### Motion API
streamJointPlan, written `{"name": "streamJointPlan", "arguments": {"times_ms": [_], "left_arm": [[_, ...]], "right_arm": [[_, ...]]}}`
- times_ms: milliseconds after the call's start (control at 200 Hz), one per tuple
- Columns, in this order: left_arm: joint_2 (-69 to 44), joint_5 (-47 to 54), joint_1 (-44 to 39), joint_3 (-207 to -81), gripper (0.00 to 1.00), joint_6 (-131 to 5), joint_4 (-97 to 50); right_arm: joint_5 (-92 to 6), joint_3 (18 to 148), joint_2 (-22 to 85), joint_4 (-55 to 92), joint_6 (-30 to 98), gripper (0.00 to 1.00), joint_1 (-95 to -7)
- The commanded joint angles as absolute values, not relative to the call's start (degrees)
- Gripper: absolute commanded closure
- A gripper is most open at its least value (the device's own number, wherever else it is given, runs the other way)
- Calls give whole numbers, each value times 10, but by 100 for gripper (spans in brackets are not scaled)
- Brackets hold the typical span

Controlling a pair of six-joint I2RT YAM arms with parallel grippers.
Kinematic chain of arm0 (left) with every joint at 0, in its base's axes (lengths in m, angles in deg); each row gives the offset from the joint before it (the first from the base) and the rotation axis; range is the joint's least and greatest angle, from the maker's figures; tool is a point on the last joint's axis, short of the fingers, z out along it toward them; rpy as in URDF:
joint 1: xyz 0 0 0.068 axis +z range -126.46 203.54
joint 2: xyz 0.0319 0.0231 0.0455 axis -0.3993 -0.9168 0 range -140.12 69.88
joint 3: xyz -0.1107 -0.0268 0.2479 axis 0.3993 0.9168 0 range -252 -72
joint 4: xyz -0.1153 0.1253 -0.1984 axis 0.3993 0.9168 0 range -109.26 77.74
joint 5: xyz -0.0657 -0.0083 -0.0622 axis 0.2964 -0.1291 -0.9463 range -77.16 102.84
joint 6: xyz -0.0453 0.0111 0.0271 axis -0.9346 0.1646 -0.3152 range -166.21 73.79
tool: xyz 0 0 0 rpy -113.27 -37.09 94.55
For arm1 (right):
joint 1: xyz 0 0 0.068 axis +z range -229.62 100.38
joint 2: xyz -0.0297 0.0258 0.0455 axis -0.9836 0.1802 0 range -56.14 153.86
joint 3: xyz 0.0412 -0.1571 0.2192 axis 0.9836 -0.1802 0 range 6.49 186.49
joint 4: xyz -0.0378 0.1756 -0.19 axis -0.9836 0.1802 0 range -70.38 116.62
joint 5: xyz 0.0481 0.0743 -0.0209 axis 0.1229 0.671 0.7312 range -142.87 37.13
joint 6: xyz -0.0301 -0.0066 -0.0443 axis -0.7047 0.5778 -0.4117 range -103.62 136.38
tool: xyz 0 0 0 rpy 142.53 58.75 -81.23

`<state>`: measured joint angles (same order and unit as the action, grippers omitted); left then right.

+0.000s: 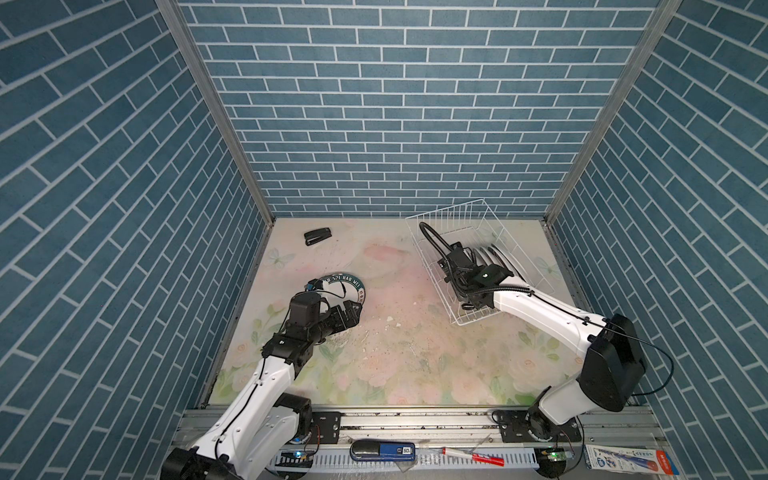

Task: Unload the plates from the dish rack
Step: 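Lift the left gripper off the stack while the right gripper grips the nearest rack plate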

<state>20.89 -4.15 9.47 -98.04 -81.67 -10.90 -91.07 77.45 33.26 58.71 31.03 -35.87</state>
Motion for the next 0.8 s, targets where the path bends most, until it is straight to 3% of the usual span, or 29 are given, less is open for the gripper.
{"name": "streamJointPlan", "arguments": {"times_ms": [0,335,795], "left_arm": [[206,-10,80,-963,1,-841,-146],[188,-7,75,-978,1,-822,-144],[187,49,75,-999,1,-753,-91]], "right_arm": [[-903,786,346,576,301,49,-365],[-922,772,370,559,308,54,-369],[-946,763,394,546,318,70,-369]]}}
